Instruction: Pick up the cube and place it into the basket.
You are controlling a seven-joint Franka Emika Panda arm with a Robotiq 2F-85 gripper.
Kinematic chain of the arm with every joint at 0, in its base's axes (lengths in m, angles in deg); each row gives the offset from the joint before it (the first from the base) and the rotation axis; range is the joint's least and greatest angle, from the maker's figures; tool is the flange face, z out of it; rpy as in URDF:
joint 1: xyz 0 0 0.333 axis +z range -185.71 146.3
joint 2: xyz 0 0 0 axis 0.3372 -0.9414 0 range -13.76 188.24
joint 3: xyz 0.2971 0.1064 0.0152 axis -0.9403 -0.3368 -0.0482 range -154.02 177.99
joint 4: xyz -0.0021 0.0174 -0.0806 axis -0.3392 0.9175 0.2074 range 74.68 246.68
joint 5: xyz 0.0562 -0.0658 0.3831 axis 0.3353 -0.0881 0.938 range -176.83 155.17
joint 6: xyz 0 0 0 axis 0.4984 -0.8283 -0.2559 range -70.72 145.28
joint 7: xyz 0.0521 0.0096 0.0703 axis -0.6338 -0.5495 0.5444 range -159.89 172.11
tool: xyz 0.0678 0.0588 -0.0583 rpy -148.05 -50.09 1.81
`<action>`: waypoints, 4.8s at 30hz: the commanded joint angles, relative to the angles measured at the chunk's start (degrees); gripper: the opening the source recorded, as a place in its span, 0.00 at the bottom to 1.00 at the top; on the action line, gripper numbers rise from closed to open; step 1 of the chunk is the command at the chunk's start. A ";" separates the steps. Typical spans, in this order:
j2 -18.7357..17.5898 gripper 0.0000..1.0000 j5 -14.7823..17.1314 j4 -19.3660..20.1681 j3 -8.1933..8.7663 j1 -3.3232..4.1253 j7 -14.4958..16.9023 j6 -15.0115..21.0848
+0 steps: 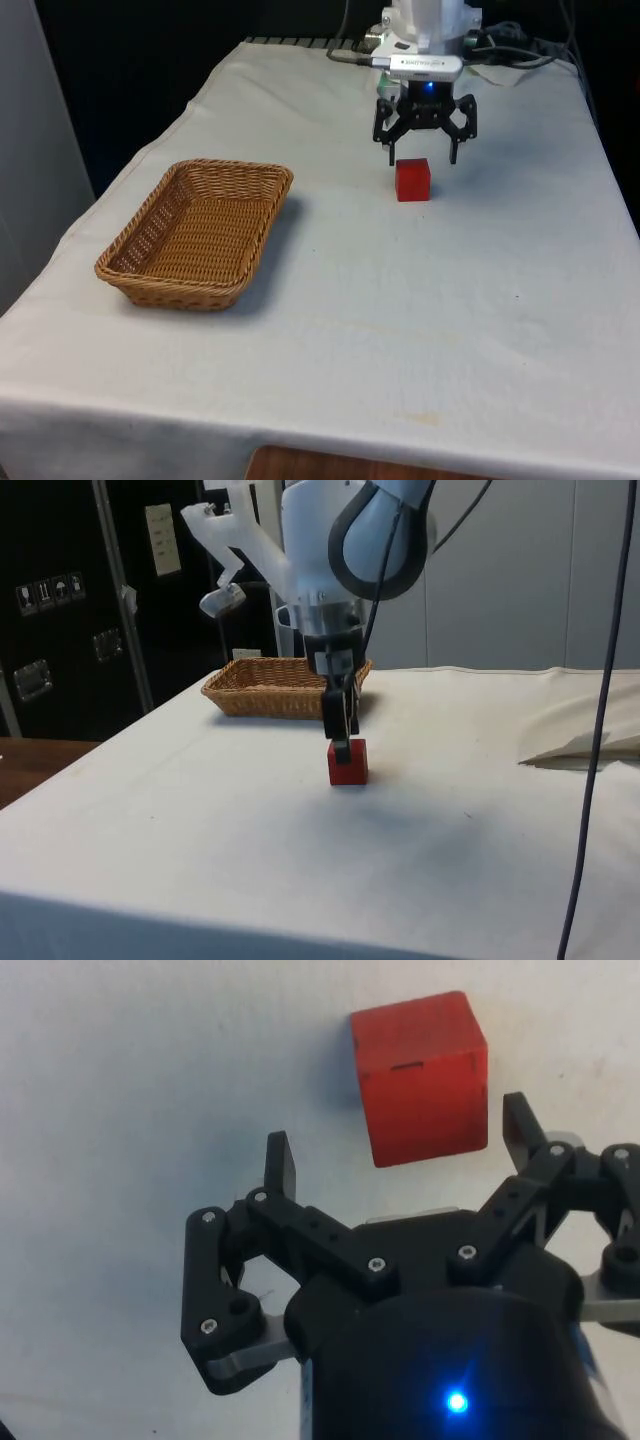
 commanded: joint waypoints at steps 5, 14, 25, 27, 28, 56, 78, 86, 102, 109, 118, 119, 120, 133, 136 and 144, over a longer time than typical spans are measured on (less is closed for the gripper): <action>-1.38 1.00 0.92 -0.86 -0.46 -0.29 0.63 0.86; -3.72 1.00 0.46 -2.01 -0.29 -0.17 0.29 2.01; -6.25 1.00 0.34 -2.35 -0.29 -0.11 0.17 4.07; -6.19 1.00 0.00 -2.35 0.00 0.00 0.00 3.55; -6.59 1.00 0.34 -2.41 -0.29 -0.11 0.17 4.35; -6.88 1.00 -0.06 -2.35 0.06 -0.06 0.06 4.64; -6.88 0.00 -0.06 -2.29 0.17 -0.11 0.11 4.76; -5.50 0.00 -0.34 -2.01 0.29 0.23 -0.34 3.95; 2.35 0.00 -1.83 -1.49 0.46 0.23 -1.09 -2.58; 4.18 0.00 -2.18 -1.55 0.40 0.17 -1.20 -4.30; 7.39 0.00 -2.12 -1.66 0.29 0.00 -0.92 -7.28; 7.68 0.00 -2.12 -1.66 0.29 0.00 -0.86 -7.51; 7.91 0.00 -2.12 -1.72 0.29 0.00 -0.86 -7.73; 10.83 0.00 -1.89 -2.23 0.17 -0.11 -0.63 -10.66; 11.80 0.00 -1.95 -2.52 0.17 -0.11 -0.69 -11.75; 13.87 0.00 -2.12 -3.21 0.11 -0.17 -0.74 -13.98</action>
